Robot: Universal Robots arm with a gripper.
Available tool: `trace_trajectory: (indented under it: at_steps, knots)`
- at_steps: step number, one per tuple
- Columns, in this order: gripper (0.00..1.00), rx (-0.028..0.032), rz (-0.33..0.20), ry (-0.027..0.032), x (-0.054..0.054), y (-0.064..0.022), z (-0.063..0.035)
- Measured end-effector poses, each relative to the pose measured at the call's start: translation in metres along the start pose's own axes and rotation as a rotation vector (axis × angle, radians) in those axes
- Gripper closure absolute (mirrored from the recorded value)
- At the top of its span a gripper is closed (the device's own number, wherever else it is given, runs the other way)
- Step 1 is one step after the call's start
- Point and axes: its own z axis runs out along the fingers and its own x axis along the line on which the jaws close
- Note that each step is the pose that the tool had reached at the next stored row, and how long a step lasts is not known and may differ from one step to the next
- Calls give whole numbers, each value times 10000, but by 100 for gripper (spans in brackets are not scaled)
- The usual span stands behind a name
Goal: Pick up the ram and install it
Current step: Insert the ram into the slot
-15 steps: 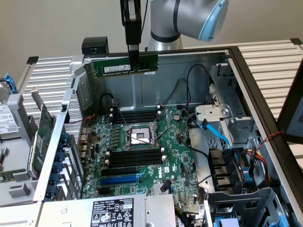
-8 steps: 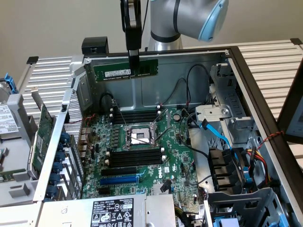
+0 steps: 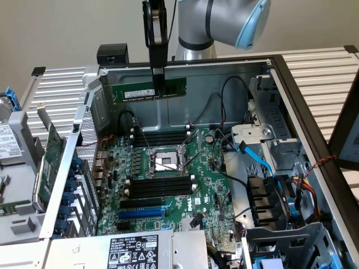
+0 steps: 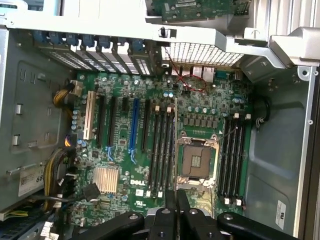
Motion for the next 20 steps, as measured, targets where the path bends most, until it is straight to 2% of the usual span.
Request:
trace_trajectory:
  at_steps: [1,2,5,9,13,20]
  knots:
    - [87,-40,-1,-27,6,0,9]
    - [87,-51,-2,-42,13,0,24]
    - [87,-51,73,-53,34,1,78]
    - [87,-64,511,-58,39,1,147]
    - [87,-64,593,-118,42,0,220]
    - [87,-67,754,-150,67,-2,358]
